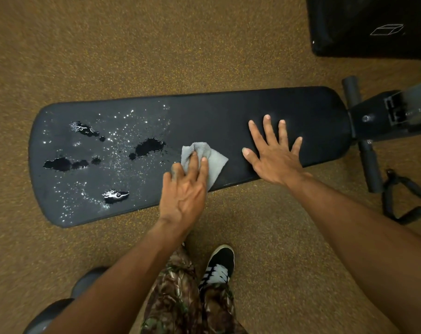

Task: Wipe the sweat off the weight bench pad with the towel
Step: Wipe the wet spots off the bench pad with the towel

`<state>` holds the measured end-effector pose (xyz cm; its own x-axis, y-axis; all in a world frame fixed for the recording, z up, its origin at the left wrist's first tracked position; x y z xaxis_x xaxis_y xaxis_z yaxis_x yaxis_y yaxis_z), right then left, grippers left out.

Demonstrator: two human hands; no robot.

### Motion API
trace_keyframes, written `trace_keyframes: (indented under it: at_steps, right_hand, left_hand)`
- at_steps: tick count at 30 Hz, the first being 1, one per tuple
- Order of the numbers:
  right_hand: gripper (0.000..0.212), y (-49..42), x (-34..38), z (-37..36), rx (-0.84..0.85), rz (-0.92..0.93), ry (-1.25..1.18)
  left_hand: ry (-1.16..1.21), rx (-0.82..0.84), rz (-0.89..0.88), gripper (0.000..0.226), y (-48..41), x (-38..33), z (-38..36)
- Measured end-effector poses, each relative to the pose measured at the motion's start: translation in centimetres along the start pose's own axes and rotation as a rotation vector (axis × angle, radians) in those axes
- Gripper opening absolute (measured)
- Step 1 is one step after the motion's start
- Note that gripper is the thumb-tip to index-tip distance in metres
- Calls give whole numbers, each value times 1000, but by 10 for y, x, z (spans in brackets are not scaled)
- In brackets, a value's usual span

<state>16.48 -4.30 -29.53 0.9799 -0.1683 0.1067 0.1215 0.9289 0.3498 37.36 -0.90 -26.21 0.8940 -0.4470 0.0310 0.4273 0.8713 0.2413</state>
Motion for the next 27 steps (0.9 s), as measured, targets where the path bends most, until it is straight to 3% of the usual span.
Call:
trace_keyframes:
  at_steps: [6,12,14,20,27]
  right_hand:
    - [66,1,0,-1,-15,-1,-4]
    - [65,1,0,0,-9,13,12]
    - [66,1,0,0,-1,10,6]
    - [66,1,-1,1,-6,10,1]
    - [67,0,0,0,-10,5,18]
  left_hand:
    - [167,-102,191,62,-18,-25,1]
    - [140,-112,-99,67,-8,-48,3]
    - [96,-91,-122,72,-5,-35,1]
    - [17,-62,-6,76,10,16,-4]
    - [182,-97,193,62,-14,-20,0]
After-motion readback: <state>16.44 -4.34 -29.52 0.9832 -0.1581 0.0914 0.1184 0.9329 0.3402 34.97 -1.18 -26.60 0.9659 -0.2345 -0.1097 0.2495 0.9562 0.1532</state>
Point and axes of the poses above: each hand's wrist, its own y-axis away from the middle knuckle, its own z-axis out of the back of the hand, x = y × z, the point moved 7 cm from there along -y, towards the middle knuckle, and after that the axes turned 13 degrees about -x, right-handed, at the moved point
